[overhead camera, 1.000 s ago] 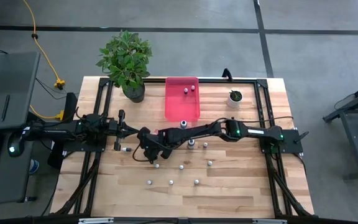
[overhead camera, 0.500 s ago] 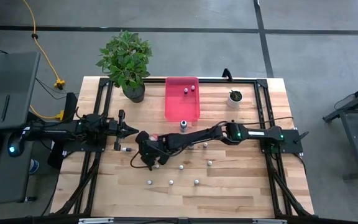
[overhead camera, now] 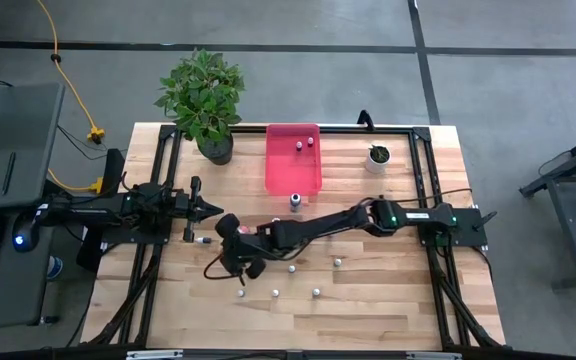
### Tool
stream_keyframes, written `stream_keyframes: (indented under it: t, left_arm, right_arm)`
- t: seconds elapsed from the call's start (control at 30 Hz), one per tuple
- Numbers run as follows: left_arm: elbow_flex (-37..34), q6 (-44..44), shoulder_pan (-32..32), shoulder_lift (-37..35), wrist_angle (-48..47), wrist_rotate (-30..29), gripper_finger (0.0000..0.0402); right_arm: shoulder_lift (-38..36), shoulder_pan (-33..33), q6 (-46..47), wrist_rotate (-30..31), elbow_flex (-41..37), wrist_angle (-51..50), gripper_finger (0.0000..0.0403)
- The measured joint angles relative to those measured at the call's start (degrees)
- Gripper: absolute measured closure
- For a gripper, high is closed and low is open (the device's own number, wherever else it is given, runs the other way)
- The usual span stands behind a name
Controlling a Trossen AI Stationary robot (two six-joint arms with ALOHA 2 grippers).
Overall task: Pick & Place food coloring
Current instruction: Put the pink food coloring bottle into the pink bin
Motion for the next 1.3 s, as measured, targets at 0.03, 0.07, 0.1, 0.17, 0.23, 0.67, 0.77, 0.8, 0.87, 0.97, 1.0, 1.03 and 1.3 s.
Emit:
stream_keyframes:
  t: [0.03, 0.07, 0.1, 0.17, 0.23, 0.67, 0.77, 0.8, 0.87, 0.97, 1.0, 1.03, 1.3]
  left_arm:
    - [0.0, 0.0, -0.02, 0.0, 0.0, 0.0, 0.0401]
    - [0.0, 0.0, 0.0, 0.0, 0.0, 0.0, 0.0401]
    - [0.0, 0.0, -0.01, 0.0, 0.0, 0.0, 0.0401]
    - [0.0, 0.0, 0.0, 0.0, 0.0, 0.0, 0.0401]
    - [0.0, 0.02, -0.01, 0.0, 0.0, 0.0, 0.0401]
    - [0.0, 0.0, -0.02, 0.0, 0.0, 0.0, 0.0401]
    - [0.0, 0.0, 0.0, 0.0, 0.0, 0.0, 0.0401]
    - [0.0, 0.0, 0.0, 0.0, 0.0, 0.0, 0.0401]
    - [0.0, 0.0, -0.01, 0.0, 0.0, 0.0, 0.0401]
    - [0.0, 0.02, 0.0, 0.0, 0.0, 0.0, 0.0401]
    - [0.0, 0.02, -0.01, 0.0, 0.0, 0.0, 0.0401]
    - [0.0, 0.02, -0.02, 0.0, 0.0, 0.0, 0.0401]
    - [0.0, 0.0, -0.01, 0.0, 0.01, 0.0, 0.0401]
  right_arm:
    - [-0.43, 0.27, 0.69, 0.15, 0.0, 0.29, 0.0294]
    - [-0.87, 0.57, 1.39, 0.17, 0.0, 0.86, 0.0294]
    - [-1.42, 0.88, 2.01, 0.16, 0.0, 1.38, 0.0294]
    - [-2.44, 1.44, 3.63, 0.07, 0.0, 1.84, 0.0294]
    - [-3.28, 2.03, 5.09, -0.08, 0.0, 3.04, 0.0294]
    - [-9.65, 4.97, 22.91, 1.52, 0.02, 9.24, 0.0294]
    - [-11.13, 4.91, 28.69, 1.28, -0.43, 9.79, 0.0294]
    - [-11.56, 4.91, 30.12, 1.43, -0.86, 10.33, 0.0294]
    - [-12.78, 4.82, 32.01, 1.27, -2.13, 11.43, 0.0294]
    - [-15.24, 4.47, 33.33, 1.23, -5.91, 15.29, 0.0294]
    - [-16.56, 4.35, 33.35, 1.3, -8.21, 17.26, 0.0294]
    - [-18.13, 4.16, 33.45, 1.54, -11.14, 20.06, 0.0294]
    - [-35.17, 2.13, 39.16, 9.19, -42.8, 38.06, 0.0294]
